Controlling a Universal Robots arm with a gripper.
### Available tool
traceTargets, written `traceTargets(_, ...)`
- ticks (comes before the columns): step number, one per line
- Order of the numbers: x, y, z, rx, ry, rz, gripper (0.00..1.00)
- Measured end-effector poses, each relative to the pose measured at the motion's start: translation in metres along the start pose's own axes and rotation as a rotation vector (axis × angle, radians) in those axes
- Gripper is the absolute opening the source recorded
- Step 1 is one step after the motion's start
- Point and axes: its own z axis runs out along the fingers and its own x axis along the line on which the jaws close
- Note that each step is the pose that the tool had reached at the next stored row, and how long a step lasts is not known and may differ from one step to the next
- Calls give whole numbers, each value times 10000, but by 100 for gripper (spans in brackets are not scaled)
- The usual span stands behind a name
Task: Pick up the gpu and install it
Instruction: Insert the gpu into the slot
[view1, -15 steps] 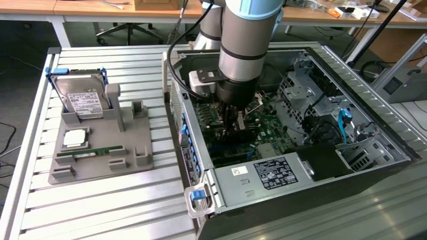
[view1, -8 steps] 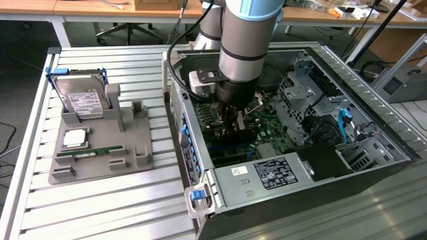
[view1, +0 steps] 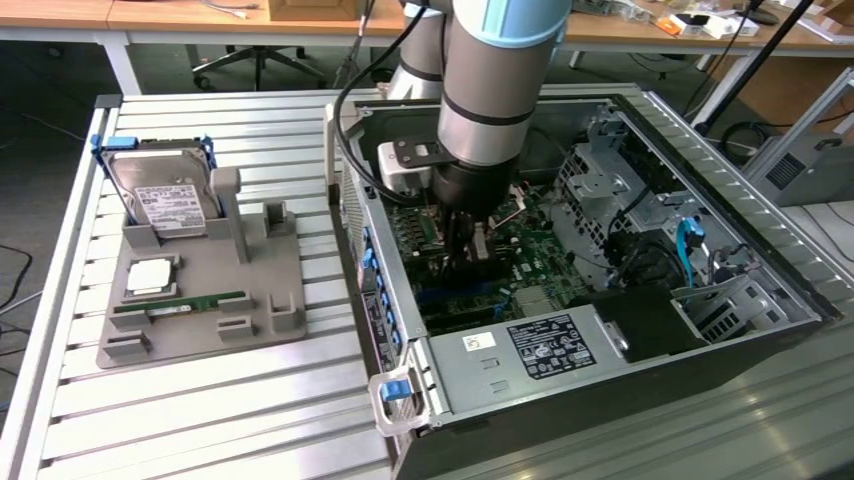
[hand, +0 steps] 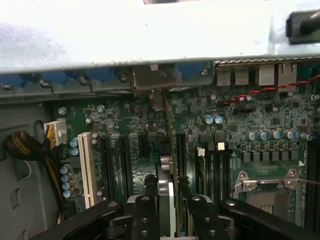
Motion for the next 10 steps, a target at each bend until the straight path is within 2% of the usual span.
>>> traceTargets(4, 48, -1, -2, -4, -10, 2, 27)
traceTargets(10, 55, -3, -25, -4, -9, 2, 27)
